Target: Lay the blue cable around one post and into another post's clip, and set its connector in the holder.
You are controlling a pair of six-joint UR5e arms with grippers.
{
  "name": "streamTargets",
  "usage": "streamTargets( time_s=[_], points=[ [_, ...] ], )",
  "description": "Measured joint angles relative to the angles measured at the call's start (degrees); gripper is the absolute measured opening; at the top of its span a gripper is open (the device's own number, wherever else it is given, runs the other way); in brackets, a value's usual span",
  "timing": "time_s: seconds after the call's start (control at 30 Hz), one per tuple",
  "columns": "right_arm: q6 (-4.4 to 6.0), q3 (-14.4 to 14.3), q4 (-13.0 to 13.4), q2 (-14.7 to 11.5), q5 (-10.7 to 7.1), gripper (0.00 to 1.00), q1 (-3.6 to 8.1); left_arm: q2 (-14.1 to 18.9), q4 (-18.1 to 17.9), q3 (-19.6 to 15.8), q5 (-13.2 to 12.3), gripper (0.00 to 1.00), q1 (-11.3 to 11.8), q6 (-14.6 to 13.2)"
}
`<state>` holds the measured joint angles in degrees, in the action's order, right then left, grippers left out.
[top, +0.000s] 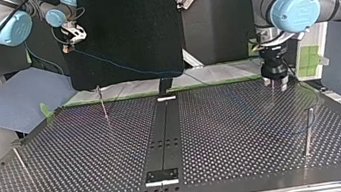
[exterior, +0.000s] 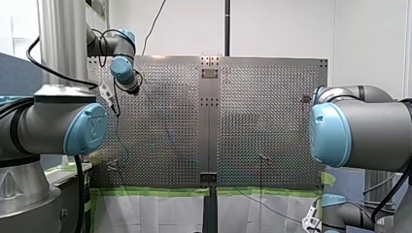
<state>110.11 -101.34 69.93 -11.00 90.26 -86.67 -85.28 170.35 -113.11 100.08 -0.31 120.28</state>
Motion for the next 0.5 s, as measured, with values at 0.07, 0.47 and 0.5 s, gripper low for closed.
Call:
streamTargets(
  time_s=[0.07,0.47,0.5],
  points=[
    [0.02,-0.3,0.1,-0.3,0.04,0.0,-0.07,1.0,0.6,-0.3,0.9,1.0,0.2,-0.4],
    [0.03,-2.7,1.1,-3.1,-0.03,0.0,-0.3,6.7,1.8,-1.5,3.0,1.0,0.6,-3.1],
    [0.04,-2.8,1.1,-3.2,-0.08,0.0,-0.34,7.1,1.9,-1.5,3.0,1.0,0.6,-3.5]
  ],
)
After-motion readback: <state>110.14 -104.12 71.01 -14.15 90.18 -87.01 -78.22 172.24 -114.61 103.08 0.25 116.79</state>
